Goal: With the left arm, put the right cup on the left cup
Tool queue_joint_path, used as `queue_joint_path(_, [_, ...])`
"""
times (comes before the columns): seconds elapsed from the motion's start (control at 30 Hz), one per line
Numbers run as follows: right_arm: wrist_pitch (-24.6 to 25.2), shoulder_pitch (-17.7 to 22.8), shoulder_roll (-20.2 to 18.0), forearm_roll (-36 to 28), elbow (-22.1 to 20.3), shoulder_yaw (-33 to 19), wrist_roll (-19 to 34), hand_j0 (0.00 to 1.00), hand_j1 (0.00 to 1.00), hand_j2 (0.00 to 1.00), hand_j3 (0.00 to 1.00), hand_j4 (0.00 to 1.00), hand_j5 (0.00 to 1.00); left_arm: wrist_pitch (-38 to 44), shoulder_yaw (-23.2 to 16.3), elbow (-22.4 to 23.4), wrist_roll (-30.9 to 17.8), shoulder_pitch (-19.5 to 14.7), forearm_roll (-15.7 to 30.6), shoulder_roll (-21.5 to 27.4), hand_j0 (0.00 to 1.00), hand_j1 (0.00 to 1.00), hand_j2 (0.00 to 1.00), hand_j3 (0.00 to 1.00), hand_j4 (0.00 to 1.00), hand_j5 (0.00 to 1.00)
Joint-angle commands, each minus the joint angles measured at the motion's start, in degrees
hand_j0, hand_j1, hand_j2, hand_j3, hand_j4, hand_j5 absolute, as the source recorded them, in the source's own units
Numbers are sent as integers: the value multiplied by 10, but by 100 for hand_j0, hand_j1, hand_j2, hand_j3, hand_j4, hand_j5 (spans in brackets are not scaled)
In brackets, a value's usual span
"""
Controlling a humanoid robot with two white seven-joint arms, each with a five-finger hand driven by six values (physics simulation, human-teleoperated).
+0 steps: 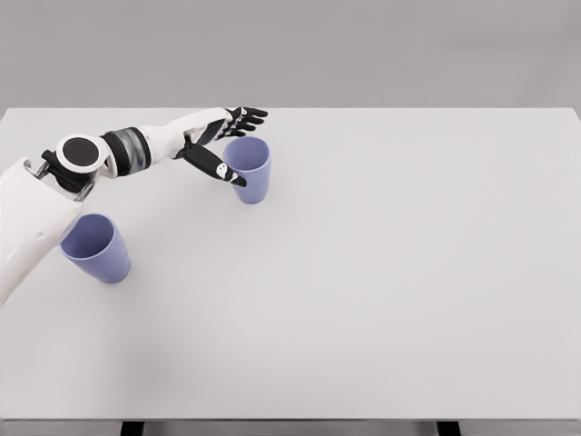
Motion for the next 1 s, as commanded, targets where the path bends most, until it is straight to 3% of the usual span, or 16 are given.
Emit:
queue_joint_path(0.0, [0,0,0,0,0,0,0,100,100,100,100,100,100,1,1,0,0,0,4,0,100,100,100,100,100,100])
queue_joint_path(0.97, [0,0,0,0,0,0,0,100,100,100,100,100,100,0,2,38,0,3,9,-17,100,100,100,100,100,100])
